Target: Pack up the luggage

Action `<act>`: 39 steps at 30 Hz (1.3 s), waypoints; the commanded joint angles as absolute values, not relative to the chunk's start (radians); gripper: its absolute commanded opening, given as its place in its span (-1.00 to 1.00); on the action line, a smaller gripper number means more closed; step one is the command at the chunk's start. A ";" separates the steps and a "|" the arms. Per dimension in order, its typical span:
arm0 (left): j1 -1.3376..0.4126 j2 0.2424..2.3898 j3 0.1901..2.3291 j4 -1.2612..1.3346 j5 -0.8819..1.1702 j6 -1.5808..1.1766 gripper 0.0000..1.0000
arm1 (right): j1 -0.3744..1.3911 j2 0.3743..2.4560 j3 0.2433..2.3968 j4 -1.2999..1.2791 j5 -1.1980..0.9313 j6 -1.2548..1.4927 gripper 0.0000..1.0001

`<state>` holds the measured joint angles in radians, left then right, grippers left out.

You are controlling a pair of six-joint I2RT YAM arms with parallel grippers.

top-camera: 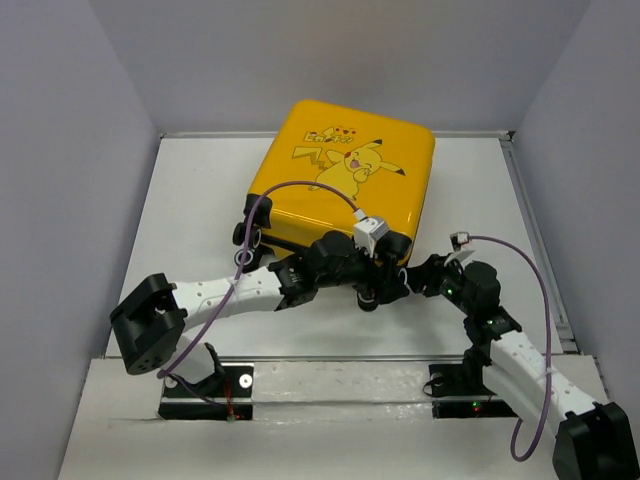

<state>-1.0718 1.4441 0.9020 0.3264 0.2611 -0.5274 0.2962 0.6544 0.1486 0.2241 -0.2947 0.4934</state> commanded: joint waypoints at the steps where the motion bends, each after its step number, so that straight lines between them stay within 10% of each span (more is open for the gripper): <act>1: -1.072 1.440 0.930 0.420 0.236 -0.566 0.89 | 0.304 0.678 0.158 0.368 -0.325 0.454 -0.07; 19: -1.074 1.410 0.871 0.574 0.224 -0.629 0.37 | 0.304 0.749 0.146 0.517 -0.344 0.405 -0.84; 39: -1.043 1.526 1.135 0.626 0.183 -0.644 0.29 | 0.670 0.492 0.110 0.152 -0.184 0.604 -0.86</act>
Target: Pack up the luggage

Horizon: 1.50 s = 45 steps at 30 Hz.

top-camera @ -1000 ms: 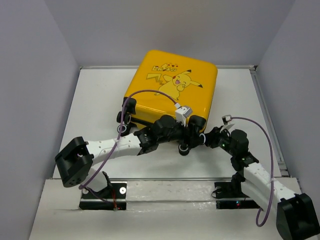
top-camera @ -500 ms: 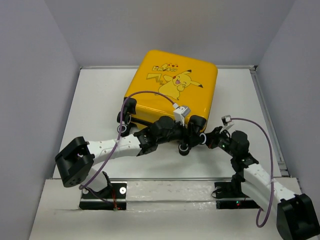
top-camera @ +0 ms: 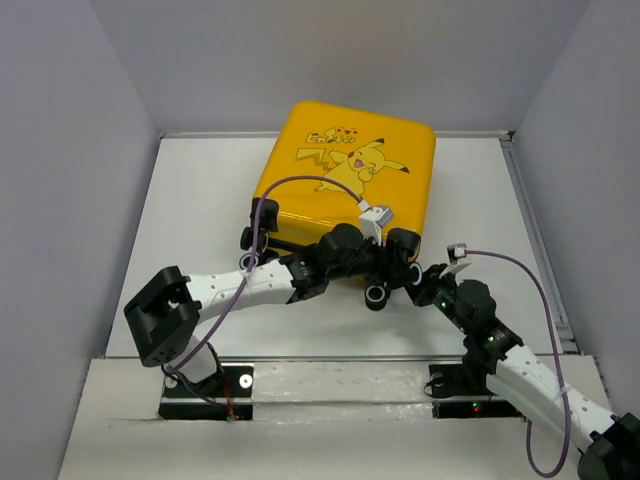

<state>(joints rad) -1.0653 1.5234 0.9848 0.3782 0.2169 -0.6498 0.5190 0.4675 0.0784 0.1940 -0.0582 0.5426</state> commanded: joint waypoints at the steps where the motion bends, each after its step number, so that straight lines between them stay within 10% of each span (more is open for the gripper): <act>1: -1.043 1.532 1.147 0.623 0.186 -0.644 0.29 | 0.698 0.512 0.106 0.172 -0.167 0.613 -0.86; 19: -0.919 1.626 1.341 0.646 0.256 -0.764 0.27 | 1.440 1.109 0.232 0.712 0.823 0.577 -0.86; 26: -0.917 1.623 1.379 0.569 0.334 -0.743 0.42 | 1.440 1.151 0.264 0.720 0.913 0.555 -0.86; 32: -0.937 1.529 1.331 0.468 0.276 -0.632 0.98 | 1.234 0.984 0.146 0.573 0.732 0.719 -0.86; 45: -0.789 1.033 1.043 -0.358 -0.415 -0.391 0.91 | 1.224 0.606 0.153 0.201 0.775 0.729 -0.50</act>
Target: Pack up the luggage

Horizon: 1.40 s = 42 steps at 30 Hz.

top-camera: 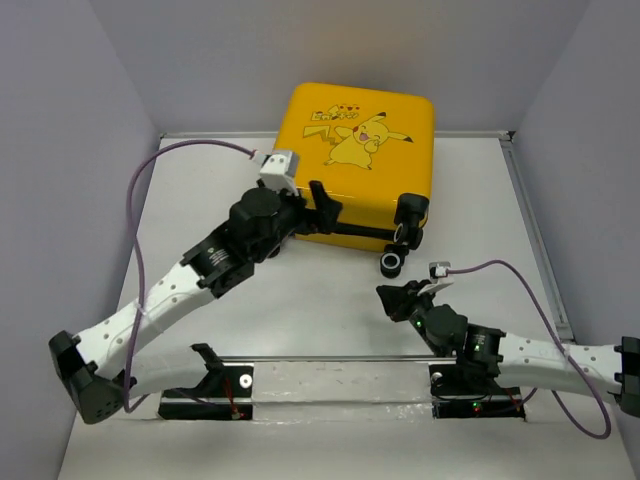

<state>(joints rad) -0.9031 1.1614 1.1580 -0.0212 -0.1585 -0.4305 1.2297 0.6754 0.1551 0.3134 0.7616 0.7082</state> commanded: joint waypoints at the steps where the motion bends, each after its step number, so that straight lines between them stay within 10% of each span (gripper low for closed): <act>1: -0.710 1.008 1.020 -0.386 -0.408 -0.393 0.92 | 1.224 0.574 0.153 0.190 0.769 0.718 -0.34; 8: -0.506 1.037 0.937 -0.361 -0.331 -0.304 0.98 | 1.224 0.497 0.173 0.098 0.739 0.693 -0.03; 26: -0.425 1.093 0.960 -0.141 0.027 -0.311 0.89 | 1.224 0.494 0.169 0.057 0.687 0.704 -0.02; 42: -0.411 1.143 1.006 -0.167 -0.044 -0.282 0.98 | 1.224 0.491 0.173 0.051 0.676 0.695 -0.02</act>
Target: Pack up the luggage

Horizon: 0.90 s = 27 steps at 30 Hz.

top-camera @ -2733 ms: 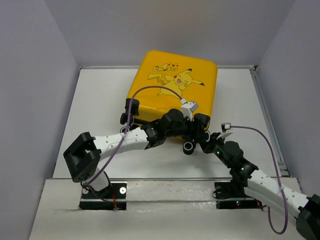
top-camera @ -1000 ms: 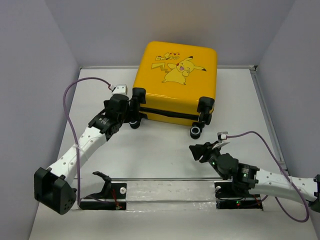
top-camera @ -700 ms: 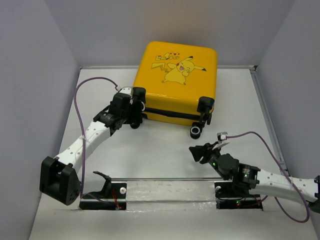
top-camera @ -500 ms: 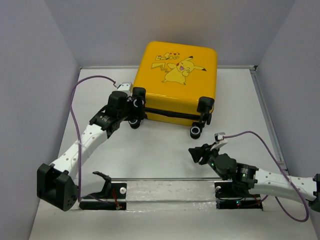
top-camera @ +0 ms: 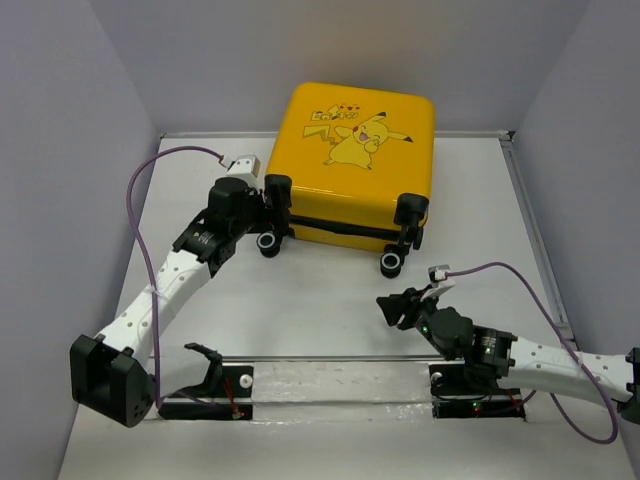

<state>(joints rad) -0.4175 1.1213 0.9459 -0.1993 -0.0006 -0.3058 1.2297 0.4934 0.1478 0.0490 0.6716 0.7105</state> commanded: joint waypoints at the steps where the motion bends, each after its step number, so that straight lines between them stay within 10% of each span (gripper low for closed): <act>1: -0.411 1.155 1.012 -0.167 -0.044 -0.281 0.98 | 1.224 0.492 0.176 0.051 0.678 0.696 -0.02; 14: -0.394 1.267 1.023 -0.101 0.040 -0.316 0.57 | 1.224 0.489 0.166 0.046 0.733 0.716 -0.01; 22: -0.394 1.263 0.977 -0.046 0.155 -0.357 -0.88 | 1.195 0.482 0.179 0.031 0.793 0.686 0.08; 27: -0.394 1.125 0.870 0.110 0.326 -0.500 -0.88 | 1.038 0.480 0.190 0.029 0.709 0.658 0.08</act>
<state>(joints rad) -0.3779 1.2610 0.9363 -0.0822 0.1047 -0.3698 1.1458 0.4862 0.1490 0.0246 0.7300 0.6949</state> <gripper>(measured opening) 0.607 0.544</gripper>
